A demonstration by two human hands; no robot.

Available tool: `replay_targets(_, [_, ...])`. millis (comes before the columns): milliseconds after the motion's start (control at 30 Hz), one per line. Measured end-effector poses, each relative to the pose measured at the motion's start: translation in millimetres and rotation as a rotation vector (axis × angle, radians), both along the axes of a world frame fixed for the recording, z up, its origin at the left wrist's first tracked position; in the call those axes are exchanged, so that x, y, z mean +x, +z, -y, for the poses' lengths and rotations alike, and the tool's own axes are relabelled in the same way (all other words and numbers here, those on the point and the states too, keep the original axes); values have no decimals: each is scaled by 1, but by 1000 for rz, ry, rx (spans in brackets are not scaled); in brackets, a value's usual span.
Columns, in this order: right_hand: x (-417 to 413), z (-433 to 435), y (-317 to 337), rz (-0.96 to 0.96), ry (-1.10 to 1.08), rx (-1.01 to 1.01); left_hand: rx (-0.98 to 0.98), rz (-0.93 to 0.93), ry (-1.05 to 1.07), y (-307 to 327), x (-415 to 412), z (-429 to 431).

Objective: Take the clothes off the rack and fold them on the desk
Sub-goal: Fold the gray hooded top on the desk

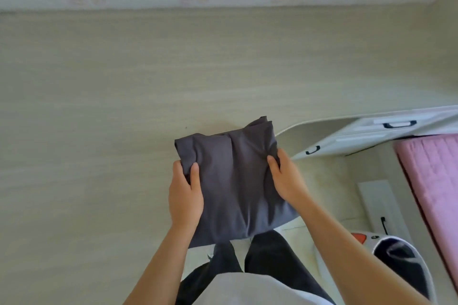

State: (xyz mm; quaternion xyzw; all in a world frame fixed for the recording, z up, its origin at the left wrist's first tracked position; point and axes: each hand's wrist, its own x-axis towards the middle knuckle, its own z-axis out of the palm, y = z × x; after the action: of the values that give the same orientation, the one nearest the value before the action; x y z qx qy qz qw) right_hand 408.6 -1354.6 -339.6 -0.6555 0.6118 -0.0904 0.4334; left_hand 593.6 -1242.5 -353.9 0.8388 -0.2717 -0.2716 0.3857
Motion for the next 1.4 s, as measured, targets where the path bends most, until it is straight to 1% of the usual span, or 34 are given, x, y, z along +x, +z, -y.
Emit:
replay_targets(67, [-48,-12,2,0,-133,-7,-16,15,-120,1,-38,11])
replay_targets(133, [-82,-23,0,-2,-214,0,-14,23,-195,-2,-64,17])
replay_targets(167, [-116,-32,1,-3,-294,1,-5,29,-274,-3,-94,24])
replay_targets(267, [-182,-54,-6,-1,-435,33,17,44,-427,-13,-152,29])
replay_targets(333, [-244,-72,-15,-1,-543,58,50,55,-543,-21,-209,34])
replay_targets(400, [-289,-88,-25,6,-612,87,92,54,-615,-29,-251,35])
replay_targets(433, [-326,-101,-31,13,-666,99,117,66,-656,-35,-289,35])
replay_targets(467, [-338,-105,-34,24,-686,95,128,77,-674,-38,-300,36])
replay_targets(500, [-368,-117,-38,30,-723,97,147,83,-711,-43,-332,34])
replay_targets(533, [-381,-122,-39,28,-744,95,160,83,-734,-47,-347,33])
replay_targets(600, [-435,-144,-49,41,-835,113,192,93,-804,-58,-407,27])
replay_targets(767, [-540,-185,-88,37,-1045,93,219,119,-923,-84,-531,19])
replay_targets(867, [-579,-198,-113,23,-1163,93,212,169,-1020,-104,-585,21])
replay_targets(967, [-616,-208,-153,31,-1299,141,259,221,-1128,-139,-641,31])
replay_targets(1133, [-648,-220,-226,52,-1477,229,370,327,-1275,-217,-697,44])
replay_targets(1267, [-665,-223,-307,-3,-1618,266,391,340,-1381,-289,-744,54])
replay_targets(1333, [-671,-221,-345,-54,-1688,322,388,358,-1427,-328,-762,59])
replay_targets(1400, [-680,-216,-389,-137,-1692,370,383,337,-1455,-369,-781,64])
